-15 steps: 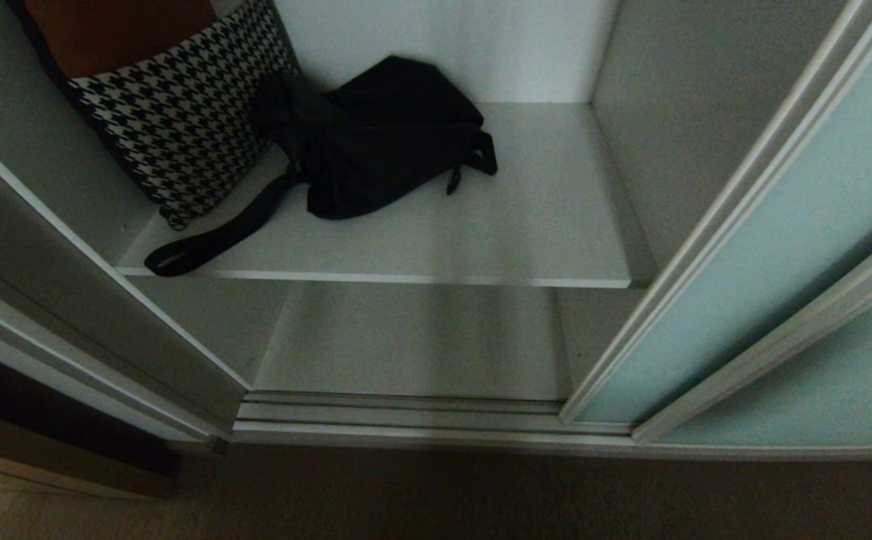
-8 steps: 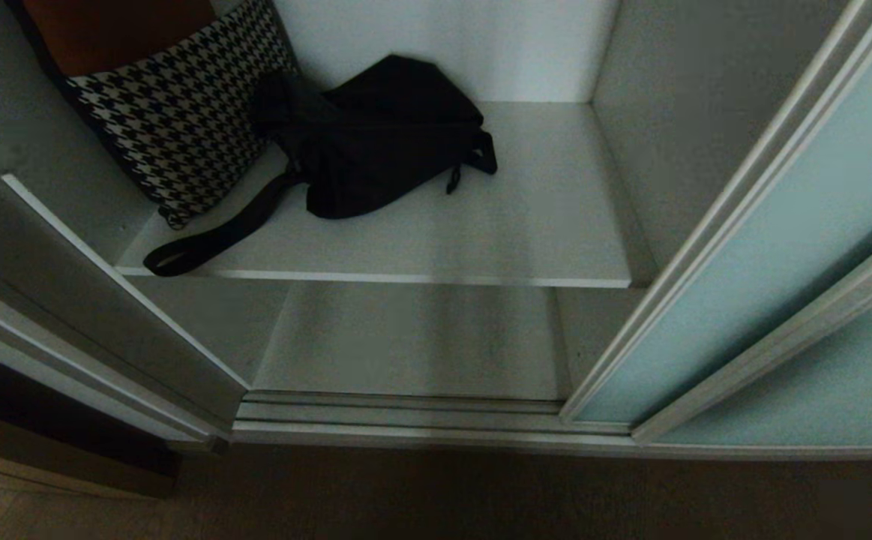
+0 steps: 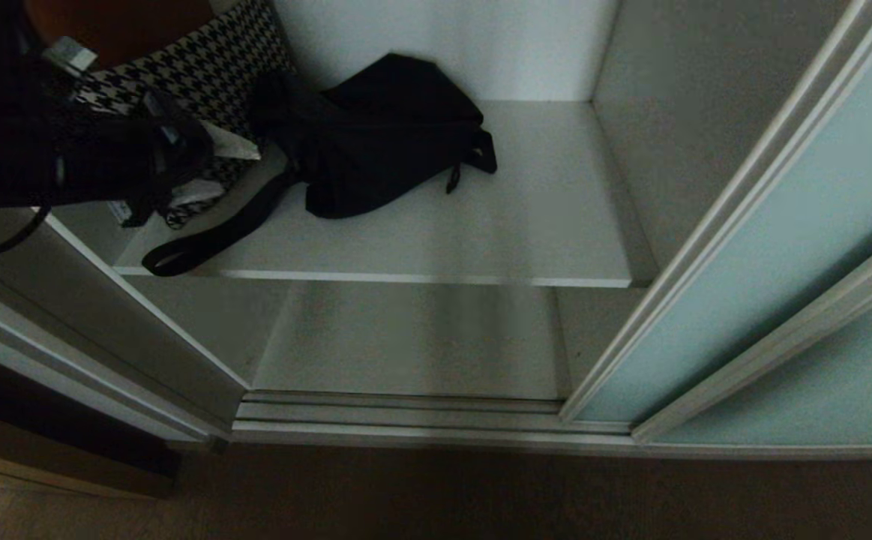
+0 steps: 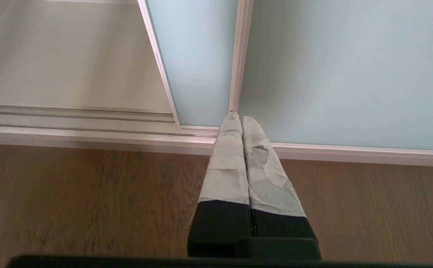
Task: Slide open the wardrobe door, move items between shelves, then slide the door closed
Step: Place the bag on the lower shelf
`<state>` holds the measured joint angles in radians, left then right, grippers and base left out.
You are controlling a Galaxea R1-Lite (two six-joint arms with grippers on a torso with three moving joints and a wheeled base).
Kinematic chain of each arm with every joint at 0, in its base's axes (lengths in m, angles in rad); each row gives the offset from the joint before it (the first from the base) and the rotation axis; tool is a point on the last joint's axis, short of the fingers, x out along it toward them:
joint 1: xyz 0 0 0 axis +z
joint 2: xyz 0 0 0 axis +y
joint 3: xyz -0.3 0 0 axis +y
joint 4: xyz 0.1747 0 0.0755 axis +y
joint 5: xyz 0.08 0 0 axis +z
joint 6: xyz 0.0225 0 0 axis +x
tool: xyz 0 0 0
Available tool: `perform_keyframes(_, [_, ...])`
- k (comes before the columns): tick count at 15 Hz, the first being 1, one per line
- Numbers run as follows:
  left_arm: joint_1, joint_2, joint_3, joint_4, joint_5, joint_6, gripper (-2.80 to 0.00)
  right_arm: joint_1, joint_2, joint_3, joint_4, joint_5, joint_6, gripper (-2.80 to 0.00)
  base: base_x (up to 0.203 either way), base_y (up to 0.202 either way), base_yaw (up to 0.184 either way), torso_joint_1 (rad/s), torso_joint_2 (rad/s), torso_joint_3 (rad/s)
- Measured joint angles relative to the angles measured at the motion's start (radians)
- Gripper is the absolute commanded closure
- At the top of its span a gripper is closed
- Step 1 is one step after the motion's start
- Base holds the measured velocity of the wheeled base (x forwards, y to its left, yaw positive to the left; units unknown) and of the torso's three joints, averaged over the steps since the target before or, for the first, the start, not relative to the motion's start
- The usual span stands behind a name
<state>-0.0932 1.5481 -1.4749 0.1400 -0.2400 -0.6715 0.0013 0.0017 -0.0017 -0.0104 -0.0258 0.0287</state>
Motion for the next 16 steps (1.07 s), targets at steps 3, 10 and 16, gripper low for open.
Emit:
perform_keyframes(3, [-0.002, 0.060, -0.031, 0.000, -0.003, -0.004, -2.80, 0.000, 0.000, 0.000, 0.000, 0.000, 0.000, 0.00, 0.000, 0.000, 0.000, 0.000, 0.00, 0.000])
perform_keyframes(10, [-0.013, 0.231, -0.176, -0.044, -0.026, 0.005, -2.80, 0.000, 0.000, 0.000, 0.000, -0.001, 0.001, 0.00, 0.000, 0.000, 0.000, 0.000, 0.00, 0.000])
perform_keyframes(16, [-0.024, 0.368, -0.312, -0.138, -0.127, 0.002, -2.80, 0.000, 0.000, 0.000, 0.000, 0.000, 0.000, 0.00, 0.000, 0.000, 0.000, 0.000, 0.00, 0.000])
